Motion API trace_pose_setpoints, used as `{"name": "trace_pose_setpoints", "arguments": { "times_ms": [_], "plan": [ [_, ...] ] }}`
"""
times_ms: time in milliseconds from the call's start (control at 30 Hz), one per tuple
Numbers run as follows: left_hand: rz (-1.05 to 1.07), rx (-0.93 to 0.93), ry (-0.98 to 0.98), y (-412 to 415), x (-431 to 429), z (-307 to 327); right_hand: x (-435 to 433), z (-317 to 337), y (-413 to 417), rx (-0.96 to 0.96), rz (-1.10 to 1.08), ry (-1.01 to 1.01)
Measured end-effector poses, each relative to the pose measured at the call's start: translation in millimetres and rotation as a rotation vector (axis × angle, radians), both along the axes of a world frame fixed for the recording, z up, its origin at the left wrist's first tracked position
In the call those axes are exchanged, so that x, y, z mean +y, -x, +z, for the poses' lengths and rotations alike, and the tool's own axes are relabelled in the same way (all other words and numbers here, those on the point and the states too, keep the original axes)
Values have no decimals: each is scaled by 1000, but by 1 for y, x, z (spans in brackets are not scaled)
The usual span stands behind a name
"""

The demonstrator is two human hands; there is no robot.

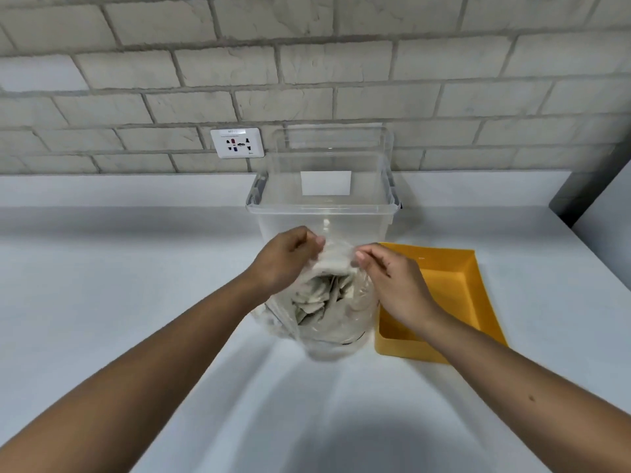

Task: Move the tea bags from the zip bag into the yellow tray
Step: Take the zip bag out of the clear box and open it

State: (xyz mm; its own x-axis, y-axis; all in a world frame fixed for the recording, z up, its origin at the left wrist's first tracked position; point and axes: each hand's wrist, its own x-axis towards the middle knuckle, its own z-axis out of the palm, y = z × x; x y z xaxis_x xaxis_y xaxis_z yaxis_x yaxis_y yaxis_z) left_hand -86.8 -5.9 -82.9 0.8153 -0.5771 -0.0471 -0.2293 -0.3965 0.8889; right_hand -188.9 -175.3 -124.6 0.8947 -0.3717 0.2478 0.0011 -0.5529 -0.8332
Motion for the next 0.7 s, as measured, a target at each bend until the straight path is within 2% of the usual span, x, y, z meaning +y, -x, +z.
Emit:
{"name": "trace_pose_setpoints", "arguments": {
  "times_ms": [67, 167, 233, 300, 367, 433, 500, 533, 600, 700],
  "plan": [
    [-6, -144, -115, 0, 12, -12, 6, -12, -1, -5, -47, -6],
    [87, -505, -254, 8, 26, -23, 16, -17, -2, -51, -115, -46],
    [238, -538, -274, 19, 33, -24, 22, -16, -3, -56, -134, -97],
    [387, -497, -286, 29, 40, -25, 23, -19, -4, -75, -186, -41],
    [507, -405, -315, 36, 48, -26, 23, -23, -6, -41, -310, 141],
    [524, -256, -358, 44, 50, -28, 25, -23, -5, 0, -400, 224],
    [471, -199, -385, 50, 49, -38, 29, -21, -2, -27, -387, 224],
    [459, -187, -335, 50, 48, -42, 32, -19, 0, -53, -360, 189],
    [471, -98, -113, 49, 50, -46, 38, -16, 1, -78, -309, 41],
    [483, 211, 190, 46, 52, -42, 43, -15, 1, -22, -285, -96]
  ]
}}
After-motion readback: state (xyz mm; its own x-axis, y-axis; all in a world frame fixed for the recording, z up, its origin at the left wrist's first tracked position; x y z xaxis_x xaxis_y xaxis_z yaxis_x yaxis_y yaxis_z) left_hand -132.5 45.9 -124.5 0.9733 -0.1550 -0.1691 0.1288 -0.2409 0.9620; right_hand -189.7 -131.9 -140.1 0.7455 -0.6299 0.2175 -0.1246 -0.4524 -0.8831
